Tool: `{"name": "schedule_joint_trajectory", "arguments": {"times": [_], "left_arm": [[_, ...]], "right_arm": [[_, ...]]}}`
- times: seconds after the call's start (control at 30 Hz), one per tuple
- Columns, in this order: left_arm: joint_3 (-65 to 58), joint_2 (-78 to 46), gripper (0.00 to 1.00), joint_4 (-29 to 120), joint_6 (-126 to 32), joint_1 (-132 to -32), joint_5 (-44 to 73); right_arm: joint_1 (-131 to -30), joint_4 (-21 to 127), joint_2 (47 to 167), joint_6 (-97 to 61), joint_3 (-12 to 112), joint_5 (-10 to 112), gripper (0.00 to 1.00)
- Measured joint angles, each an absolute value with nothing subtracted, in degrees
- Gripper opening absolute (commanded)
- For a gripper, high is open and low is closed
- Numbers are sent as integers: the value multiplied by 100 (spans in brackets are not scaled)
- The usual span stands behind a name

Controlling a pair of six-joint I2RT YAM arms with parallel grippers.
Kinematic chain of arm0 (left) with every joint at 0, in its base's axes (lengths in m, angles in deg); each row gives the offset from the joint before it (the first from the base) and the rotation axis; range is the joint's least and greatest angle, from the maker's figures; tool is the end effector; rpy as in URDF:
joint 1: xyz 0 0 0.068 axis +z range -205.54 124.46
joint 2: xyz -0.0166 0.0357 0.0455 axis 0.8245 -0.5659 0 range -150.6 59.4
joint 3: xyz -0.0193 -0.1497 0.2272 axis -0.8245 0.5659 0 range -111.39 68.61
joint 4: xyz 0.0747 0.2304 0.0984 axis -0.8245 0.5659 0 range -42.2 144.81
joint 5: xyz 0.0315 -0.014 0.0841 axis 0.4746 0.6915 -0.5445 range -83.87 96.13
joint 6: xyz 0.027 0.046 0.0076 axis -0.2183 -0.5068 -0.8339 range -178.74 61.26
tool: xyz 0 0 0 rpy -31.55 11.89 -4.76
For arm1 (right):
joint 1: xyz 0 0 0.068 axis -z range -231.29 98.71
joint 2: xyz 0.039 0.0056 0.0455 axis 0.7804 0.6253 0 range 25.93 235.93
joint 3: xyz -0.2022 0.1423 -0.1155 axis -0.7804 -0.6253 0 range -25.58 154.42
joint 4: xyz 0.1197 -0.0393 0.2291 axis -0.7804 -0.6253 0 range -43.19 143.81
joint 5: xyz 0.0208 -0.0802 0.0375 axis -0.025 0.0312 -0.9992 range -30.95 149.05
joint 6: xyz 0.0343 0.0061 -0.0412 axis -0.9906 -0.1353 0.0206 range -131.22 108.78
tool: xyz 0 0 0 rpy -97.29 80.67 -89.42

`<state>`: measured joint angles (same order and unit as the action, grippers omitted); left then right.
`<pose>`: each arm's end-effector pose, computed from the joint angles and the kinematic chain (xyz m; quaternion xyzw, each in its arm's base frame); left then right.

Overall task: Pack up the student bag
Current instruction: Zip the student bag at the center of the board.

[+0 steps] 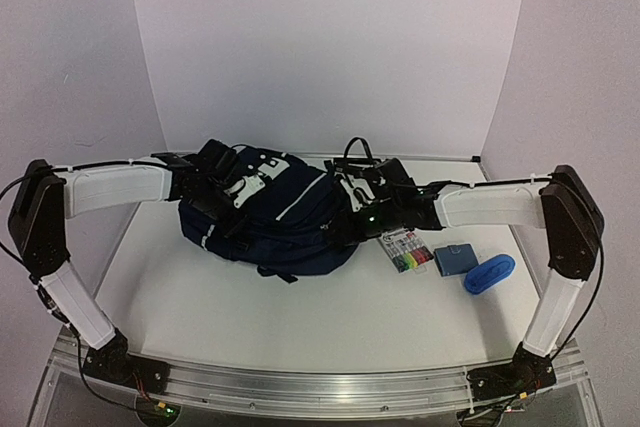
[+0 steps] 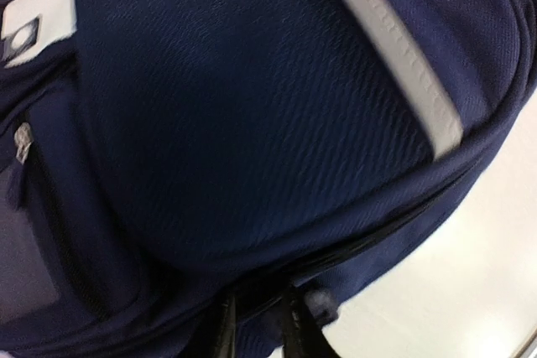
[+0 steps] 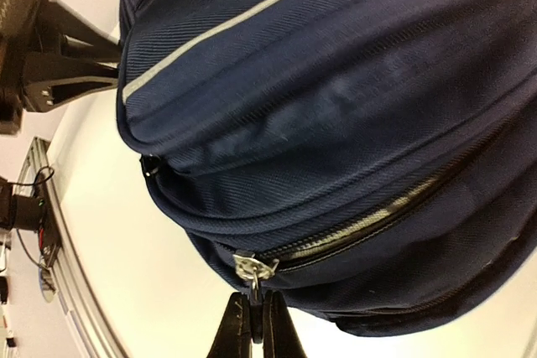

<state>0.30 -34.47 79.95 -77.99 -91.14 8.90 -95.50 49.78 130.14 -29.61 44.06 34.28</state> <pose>0.2781 -0.2013 0.2327 0.4483 0.8493 -0.0625 0.2718 0.2790 0.2922 0.2135 -0.2873 0.8371 0.3852 0.2616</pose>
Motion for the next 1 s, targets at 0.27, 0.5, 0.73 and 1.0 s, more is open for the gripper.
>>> {"name": "schedule_joint_trajectory", "arguments": {"times": [0.27,0.5,0.73,1.0], "left_arm": [[180,-2374,56,8208,-7844,-9964,652],[319,-2391,57,7857,-8092,-10345,578],[281,-2997,50,7495,-8522,-10561,484],[115,-3455,1,7468,-8873,-10664,89]], "right_arm": [[-9750,4944,13338,-3371,4815,3030,0],[-9861,4947,13380,-3543,4871,2783,0],[-9986,4978,13381,-3629,4893,2730,0],[-9979,4977,13383,-3566,4901,2757,0]]}}
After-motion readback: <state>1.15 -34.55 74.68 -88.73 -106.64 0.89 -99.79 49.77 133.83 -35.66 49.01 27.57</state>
